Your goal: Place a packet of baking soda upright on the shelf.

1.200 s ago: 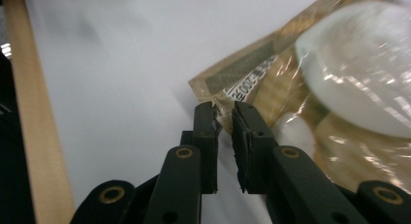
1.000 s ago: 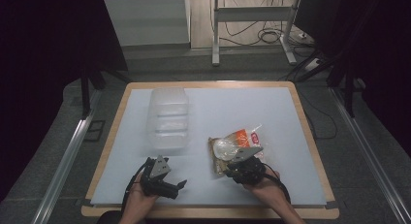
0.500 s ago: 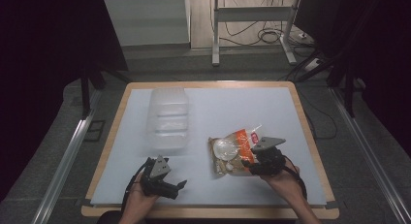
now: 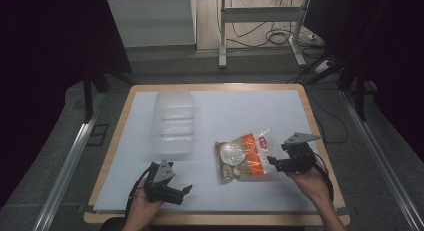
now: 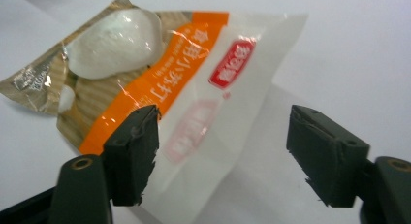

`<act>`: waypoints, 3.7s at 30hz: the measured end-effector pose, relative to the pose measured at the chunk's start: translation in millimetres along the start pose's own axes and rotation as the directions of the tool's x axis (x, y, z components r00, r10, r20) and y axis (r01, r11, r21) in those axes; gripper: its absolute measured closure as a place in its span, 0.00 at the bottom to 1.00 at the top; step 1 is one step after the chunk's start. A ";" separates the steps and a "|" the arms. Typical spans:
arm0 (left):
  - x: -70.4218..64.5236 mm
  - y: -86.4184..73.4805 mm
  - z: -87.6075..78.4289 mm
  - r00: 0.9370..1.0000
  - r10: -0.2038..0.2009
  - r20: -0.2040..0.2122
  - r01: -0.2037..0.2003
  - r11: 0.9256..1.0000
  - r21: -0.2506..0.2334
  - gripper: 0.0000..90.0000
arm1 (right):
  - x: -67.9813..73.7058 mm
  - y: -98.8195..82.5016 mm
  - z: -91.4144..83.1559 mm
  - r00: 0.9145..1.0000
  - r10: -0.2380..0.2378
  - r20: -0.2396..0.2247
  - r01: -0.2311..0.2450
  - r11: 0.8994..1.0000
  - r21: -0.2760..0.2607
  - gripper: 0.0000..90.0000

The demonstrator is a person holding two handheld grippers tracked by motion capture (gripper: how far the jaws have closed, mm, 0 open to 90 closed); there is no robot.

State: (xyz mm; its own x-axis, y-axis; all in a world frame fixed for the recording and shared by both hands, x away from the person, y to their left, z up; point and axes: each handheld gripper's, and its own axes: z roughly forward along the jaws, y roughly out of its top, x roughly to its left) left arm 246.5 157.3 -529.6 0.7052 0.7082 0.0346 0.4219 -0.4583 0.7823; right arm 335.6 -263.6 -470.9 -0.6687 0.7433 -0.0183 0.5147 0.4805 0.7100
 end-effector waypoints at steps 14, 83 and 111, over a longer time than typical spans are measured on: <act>-0.9 0.1 0.9 1.000 0.003 0.002 -0.003 1.000 0.006 0.01 | 2.8 -2.1 26.6 0.994 -0.017 -0.109 0.023 0.999 0.048 0.34; -0.8 0.6 -1.3 1.000 -0.005 -0.020 0.005 1.000 -0.007 0.01 | 58.8 138.4 6.4 0.942 -0.242 -0.233 0.199 0.961 -0.193 0.99; 1.1 1.0 -3.5 0.999 -0.050 0.015 0.051 0.998 -0.049 0.00 | 60.2 248.1 43.5 0.927 -0.291 -0.237 0.239 0.945 -0.223 0.99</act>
State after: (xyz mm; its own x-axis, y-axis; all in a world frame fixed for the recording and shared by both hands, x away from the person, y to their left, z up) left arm 245.7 159.5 -526.6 0.6915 0.7222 -0.0137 0.4286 -0.3950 0.8126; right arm 446.4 -79.4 -326.5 -0.8966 0.4392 -0.0566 0.2068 0.5283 0.8235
